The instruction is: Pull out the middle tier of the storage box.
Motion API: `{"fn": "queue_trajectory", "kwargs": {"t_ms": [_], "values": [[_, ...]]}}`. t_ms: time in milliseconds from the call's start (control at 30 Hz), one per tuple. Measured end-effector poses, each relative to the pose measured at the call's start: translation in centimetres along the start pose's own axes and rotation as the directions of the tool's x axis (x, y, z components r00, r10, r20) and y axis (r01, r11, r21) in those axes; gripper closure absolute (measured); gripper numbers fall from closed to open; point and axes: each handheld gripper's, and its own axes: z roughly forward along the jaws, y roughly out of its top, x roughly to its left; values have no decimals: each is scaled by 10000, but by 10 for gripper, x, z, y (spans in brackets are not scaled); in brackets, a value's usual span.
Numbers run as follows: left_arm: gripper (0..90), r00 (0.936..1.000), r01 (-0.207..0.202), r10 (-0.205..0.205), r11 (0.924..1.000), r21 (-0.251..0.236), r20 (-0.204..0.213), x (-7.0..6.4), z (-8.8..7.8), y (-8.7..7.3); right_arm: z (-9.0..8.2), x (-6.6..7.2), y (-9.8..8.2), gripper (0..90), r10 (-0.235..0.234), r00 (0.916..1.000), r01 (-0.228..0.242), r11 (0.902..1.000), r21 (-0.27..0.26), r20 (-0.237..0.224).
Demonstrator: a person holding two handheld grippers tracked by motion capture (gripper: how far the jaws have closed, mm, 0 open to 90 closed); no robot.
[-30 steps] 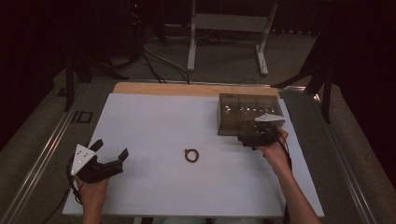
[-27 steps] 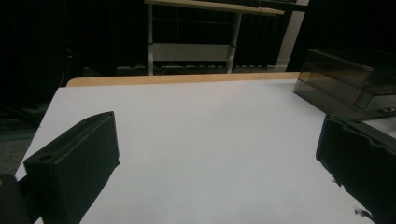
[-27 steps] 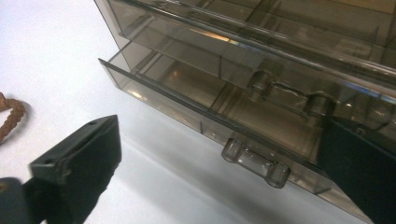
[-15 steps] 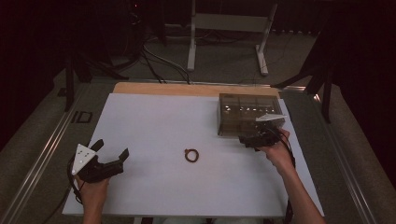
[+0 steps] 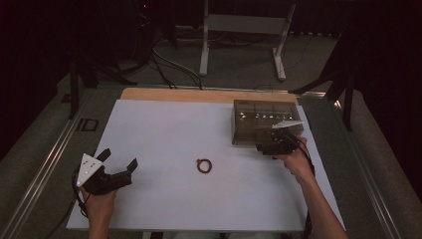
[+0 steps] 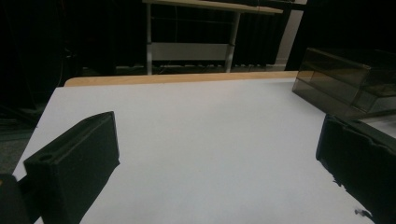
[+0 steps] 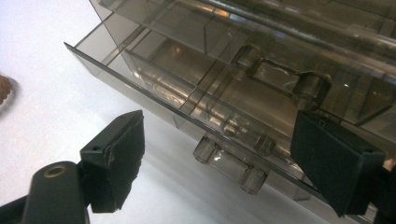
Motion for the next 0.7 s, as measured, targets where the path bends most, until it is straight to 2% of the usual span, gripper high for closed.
{"fn": "queue_trajectory", "kwargs": {"t_ms": [333, 567, 700], "values": [[8, 10000, -9, 9, 10000, 6, 0, 0, 0, 0, 4, 1, 0, 212, -352, 9993, 349, 9989, 309, 90], [8, 10000, -5, 5, 10000, 15, -10, 0, 0, 0, -1, -1, -1, 331, -495, 9986, 486, 9975, 509, 172], [9, 10000, -15, 15, 10000, 25, -5, 0, 0, 0, -2, 1, -2, 354, -699, 9973, 683, 9954, 670, 219]]}}
